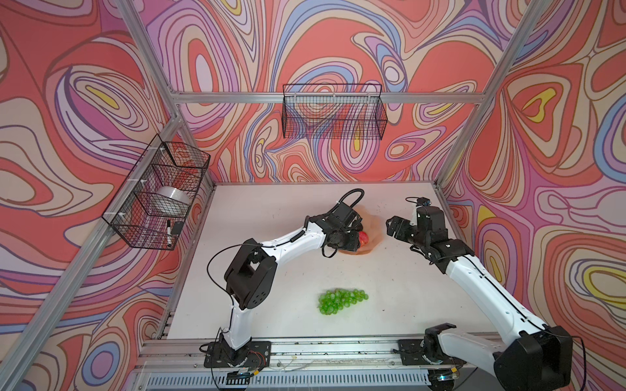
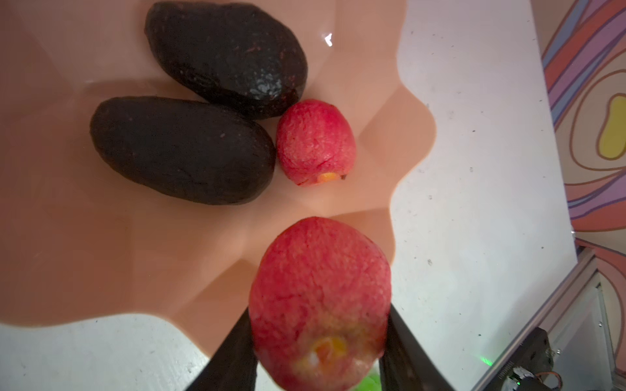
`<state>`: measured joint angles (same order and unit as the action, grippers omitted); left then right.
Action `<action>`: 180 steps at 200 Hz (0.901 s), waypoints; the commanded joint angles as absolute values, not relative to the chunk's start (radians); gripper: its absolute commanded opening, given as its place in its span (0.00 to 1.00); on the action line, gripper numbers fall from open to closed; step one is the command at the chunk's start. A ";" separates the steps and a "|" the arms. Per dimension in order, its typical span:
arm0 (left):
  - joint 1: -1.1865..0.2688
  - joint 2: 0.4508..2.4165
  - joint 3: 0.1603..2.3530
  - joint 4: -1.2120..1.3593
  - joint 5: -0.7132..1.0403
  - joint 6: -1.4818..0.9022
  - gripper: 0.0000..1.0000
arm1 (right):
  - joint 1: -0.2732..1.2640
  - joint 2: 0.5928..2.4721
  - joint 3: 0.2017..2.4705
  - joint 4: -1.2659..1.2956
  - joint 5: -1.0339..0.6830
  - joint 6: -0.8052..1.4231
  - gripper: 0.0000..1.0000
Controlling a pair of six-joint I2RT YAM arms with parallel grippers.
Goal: Place and organize the fake fruits in the fruit bowl
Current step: 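Carry the red apple into the bowl and release it with the left gripper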
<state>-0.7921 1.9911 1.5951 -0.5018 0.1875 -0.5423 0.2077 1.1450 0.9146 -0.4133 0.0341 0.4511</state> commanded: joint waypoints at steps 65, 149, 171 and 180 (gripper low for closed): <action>-0.787 2.120 1.701 -0.507 0.235 -0.561 0.57 | 0.200 1.150 0.913 -0.413 0.023 0.440 0.95; -0.777 1.952 1.673 -0.507 0.162 -0.554 0.74 | 0.201 1.147 0.939 -0.455 -0.072 0.398 0.92; -0.745 1.810 1.604 -0.492 0.082 -0.552 0.76 | 0.239 1.119 0.895 -0.434 -0.164 0.388 0.91; -0.725 1.728 1.544 -0.458 0.044 -0.557 0.77 | 0.292 1.102 0.864 -0.419 -0.154 0.380 0.91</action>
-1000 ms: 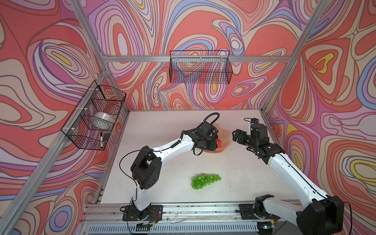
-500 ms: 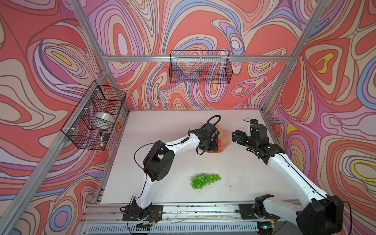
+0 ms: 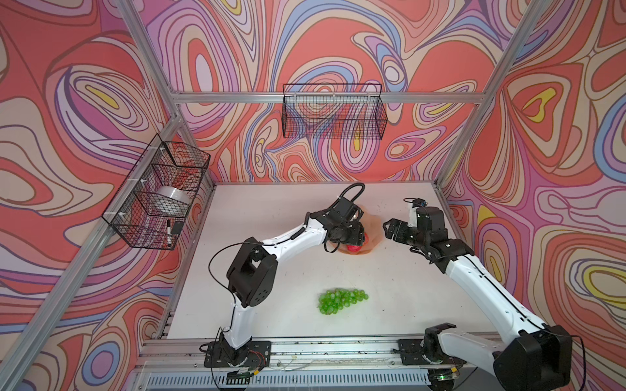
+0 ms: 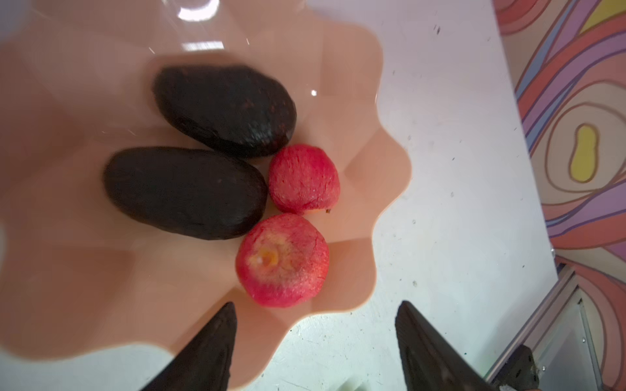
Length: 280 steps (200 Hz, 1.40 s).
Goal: Place and organize the fake fruits in the fruit bowl
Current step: 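Carry the red apple into the bowl and release it with the left gripper, then grasp the green grapes with the right gripper while the left gripper withdraws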
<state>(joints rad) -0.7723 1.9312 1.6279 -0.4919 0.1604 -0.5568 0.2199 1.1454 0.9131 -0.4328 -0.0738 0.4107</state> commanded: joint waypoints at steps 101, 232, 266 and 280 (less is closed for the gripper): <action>-0.446 0.982 0.814 -0.179 -0.135 -0.579 0.95 | 0.903 1.024 0.476 0.000 -0.138 0.283 0.90; -0.391 0.862 0.762 -0.295 -0.178 -0.578 0.98 | 1.069 1.432 0.604 0.048 -0.049 0.129 0.86; -0.392 0.862 0.759 -0.288 -0.169 -0.577 0.98 | 1.071 1.470 0.615 0.048 -0.035 0.130 0.72; -0.391 0.862 0.761 -0.291 -0.172 -0.578 0.98 | 1.071 1.479 0.620 0.049 -0.036 0.132 0.62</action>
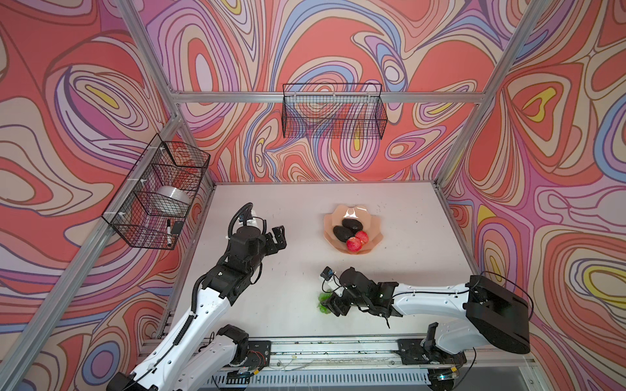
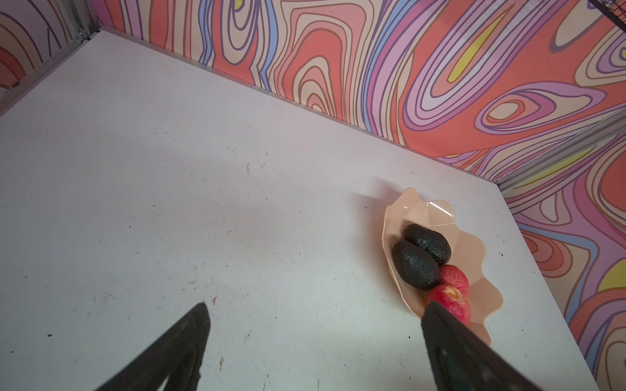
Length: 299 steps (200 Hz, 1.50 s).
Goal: Place and organize the fake fruits in the fruit bowl
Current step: 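Grasp the green grapes with the right gripper while the left gripper withdraws, then lift the grapes into the bowl nearest the robot and release with the right gripper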
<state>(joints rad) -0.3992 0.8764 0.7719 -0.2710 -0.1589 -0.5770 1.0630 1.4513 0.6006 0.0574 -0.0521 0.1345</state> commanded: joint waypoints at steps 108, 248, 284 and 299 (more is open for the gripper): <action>-0.391 0.845 0.769 -0.298 -0.190 -0.565 0.98 | 1.060 1.410 0.741 -0.037 -0.001 0.217 0.20; -0.389 0.819 0.764 -0.320 -0.213 -0.553 0.99 | 0.844 1.209 0.997 -0.278 -0.047 0.331 0.11; -0.389 0.818 0.762 -0.321 -0.215 -0.550 0.99 | 0.741 1.225 1.114 -0.414 -0.023 0.358 0.11; -0.387 0.816 0.763 -0.322 -0.217 -0.550 0.99 | 0.682 1.239 1.147 -0.448 -0.028 0.360 0.11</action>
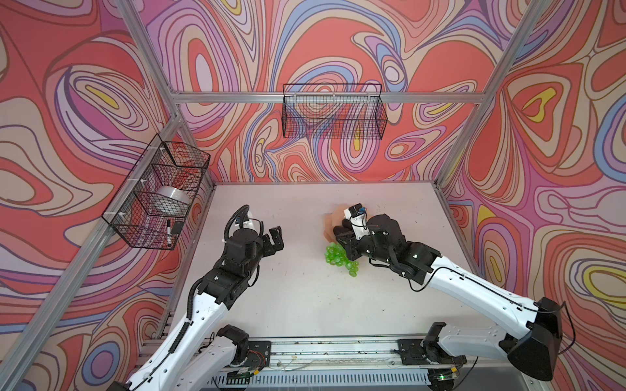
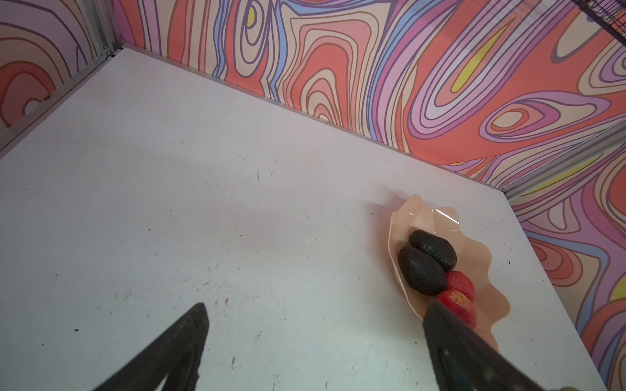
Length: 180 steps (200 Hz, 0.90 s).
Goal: Place and organize the fake fruits in the fruit bowl
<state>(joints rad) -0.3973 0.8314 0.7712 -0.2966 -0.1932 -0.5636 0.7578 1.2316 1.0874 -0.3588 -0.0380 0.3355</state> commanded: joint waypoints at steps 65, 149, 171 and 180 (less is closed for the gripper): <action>-0.388 0.791 0.755 -0.336 -0.247 -0.535 0.99 | 0.465 1.369 1.199 -0.376 -0.162 0.379 0.12; -0.388 0.746 0.732 -0.339 -0.300 -0.513 1.00 | 0.397 1.544 1.246 -0.295 -0.120 0.363 0.34; -0.387 0.732 0.711 -0.312 -0.348 -0.485 1.00 | 0.380 1.483 1.179 -0.234 -0.086 0.338 0.57; -0.387 0.725 0.693 -0.289 -0.382 -0.457 1.00 | 0.366 1.448 1.134 -0.195 -0.069 0.321 0.69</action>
